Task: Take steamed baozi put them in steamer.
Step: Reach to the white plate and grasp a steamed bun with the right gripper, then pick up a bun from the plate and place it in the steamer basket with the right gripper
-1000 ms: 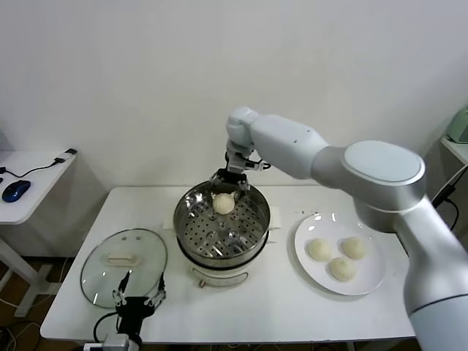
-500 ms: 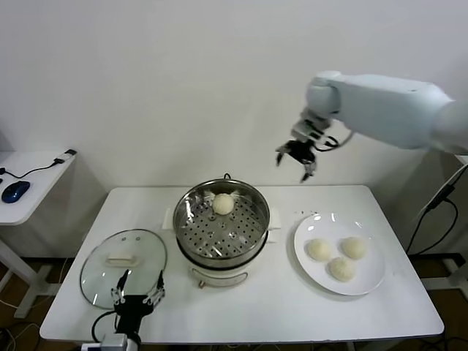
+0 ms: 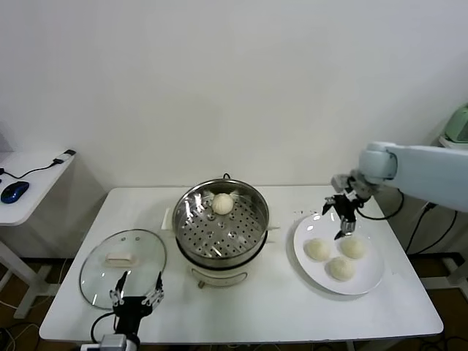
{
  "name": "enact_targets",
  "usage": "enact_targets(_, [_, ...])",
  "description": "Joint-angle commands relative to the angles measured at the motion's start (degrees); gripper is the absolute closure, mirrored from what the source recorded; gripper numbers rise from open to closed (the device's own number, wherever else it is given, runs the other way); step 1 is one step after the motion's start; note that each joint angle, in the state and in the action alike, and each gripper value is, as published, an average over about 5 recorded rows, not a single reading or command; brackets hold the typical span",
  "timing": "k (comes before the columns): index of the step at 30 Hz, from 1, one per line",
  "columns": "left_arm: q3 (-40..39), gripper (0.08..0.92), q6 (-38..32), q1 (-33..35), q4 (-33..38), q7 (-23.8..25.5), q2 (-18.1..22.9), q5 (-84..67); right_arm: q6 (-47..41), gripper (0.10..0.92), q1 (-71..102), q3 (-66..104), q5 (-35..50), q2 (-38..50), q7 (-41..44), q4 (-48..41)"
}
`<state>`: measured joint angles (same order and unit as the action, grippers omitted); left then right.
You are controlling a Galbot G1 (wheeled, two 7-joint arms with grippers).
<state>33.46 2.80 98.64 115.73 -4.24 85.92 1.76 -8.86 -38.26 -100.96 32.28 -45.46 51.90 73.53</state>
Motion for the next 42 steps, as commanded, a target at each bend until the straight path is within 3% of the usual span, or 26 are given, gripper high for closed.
enact_targets(1, [0.2,0.177,-0.1,0.36,-0.18,-0.08,0.08,0.03,-8.07,0.203,15.06,9.58,-2.18,-0.45,-3.96,-4.42])
enact_targets(22, [-0.14,0.177,-0.5,0.68,-0.37,-0.27,0.28,0.07,-8.57,0.208,19.5,14.17,-7.58,-4.29,-5.43,-9.04])
enact_targets(31, [-0.23,0.177,-0.46,1.0,-0.05,-0.37,0.2,0.22,-8.61,0.313,18.31,14.39,-8.17,-3.38,-4.94,-6.81])
enact_targets(36, [-0.39,0.177,-0.29,1.31,0.41,-0.49,0.21,0.26,-7.83,0.343,10.98,11.72,-6.54,-1.41,-2.61,-3.76])
enact_targets(42, [-0.78,0.177,-0.04,1.37,1.07,-0.52,0.18,0.34,-5.37,0.345,-8.92,0.31,2.16,-2.25,3.14,-0.63])
